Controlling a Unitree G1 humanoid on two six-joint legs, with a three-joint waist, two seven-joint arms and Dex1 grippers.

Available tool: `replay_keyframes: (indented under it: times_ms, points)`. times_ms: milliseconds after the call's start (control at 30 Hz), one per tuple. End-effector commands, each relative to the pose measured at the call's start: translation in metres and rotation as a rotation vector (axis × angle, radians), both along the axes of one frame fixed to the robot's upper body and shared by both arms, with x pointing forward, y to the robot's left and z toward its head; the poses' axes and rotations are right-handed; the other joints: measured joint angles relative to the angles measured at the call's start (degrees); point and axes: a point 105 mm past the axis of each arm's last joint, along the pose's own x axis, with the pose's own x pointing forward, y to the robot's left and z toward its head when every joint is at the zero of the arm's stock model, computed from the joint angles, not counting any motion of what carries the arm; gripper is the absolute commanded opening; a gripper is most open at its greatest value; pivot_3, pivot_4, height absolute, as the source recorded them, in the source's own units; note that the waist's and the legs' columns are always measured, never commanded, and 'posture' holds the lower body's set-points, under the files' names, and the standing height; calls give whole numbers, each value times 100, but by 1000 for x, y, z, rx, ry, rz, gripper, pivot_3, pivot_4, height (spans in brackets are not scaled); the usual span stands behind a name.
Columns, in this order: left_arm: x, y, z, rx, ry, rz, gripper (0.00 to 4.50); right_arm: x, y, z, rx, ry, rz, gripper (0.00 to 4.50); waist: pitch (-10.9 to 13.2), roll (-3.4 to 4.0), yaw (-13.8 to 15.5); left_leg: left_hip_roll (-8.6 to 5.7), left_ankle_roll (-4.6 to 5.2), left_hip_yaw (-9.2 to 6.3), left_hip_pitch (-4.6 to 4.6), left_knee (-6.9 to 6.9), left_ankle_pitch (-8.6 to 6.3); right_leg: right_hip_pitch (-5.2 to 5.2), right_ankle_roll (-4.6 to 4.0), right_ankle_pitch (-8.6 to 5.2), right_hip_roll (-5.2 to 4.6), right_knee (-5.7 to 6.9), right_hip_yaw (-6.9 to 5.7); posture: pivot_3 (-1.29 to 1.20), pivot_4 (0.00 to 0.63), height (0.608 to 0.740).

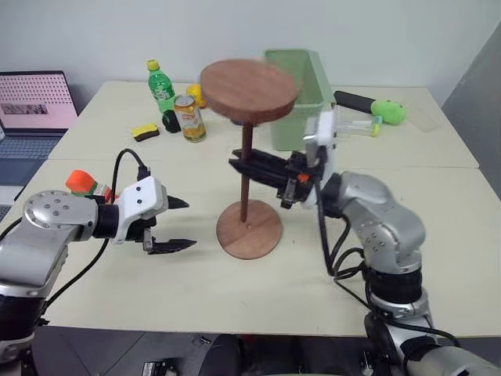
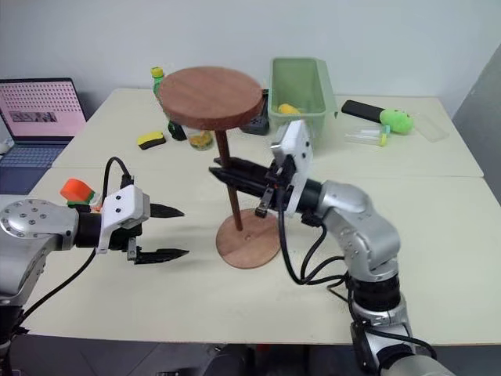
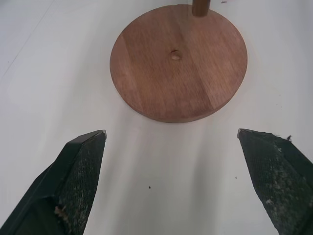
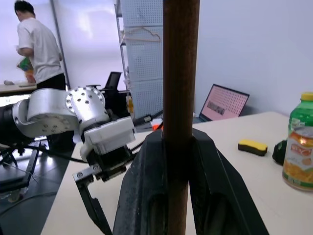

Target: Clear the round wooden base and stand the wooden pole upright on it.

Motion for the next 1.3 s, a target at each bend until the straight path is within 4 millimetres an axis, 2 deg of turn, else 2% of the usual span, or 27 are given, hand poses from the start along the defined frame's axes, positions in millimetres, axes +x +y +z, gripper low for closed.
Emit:
replay_keyframes:
  times_ms: [33,233,533,1300]
  points:
    - [-1,-3,13,17,-45,-22,4500,2,6,-2,6,-55,-17,225,0,0,-1,0,0,-1,0,-1,0,0,0,0,0,0,-1,0,150,740]
    - [-1,-8,14,13,-51,-39,4500,7,9,-18,-52,-63,-23,225,0,0,-5,3,0,0,0,-1,0,0,0,0,1,-1,0,0,150,740]
    - [1,-9,13,12,-63,-39,4500,12,10,-33,-78,-55,-36,225,0,0,-12,5,1,-1,0,-1,0,0,0,0,1,-1,0,0,150,740]
    - [2,-8,13,15,-73,-39,4500,14,10,-53,-127,-58,-44,225,0,0,-14,5,1,-1,0,-2,-1,1,0,0,2,-1,0,0,150,740]
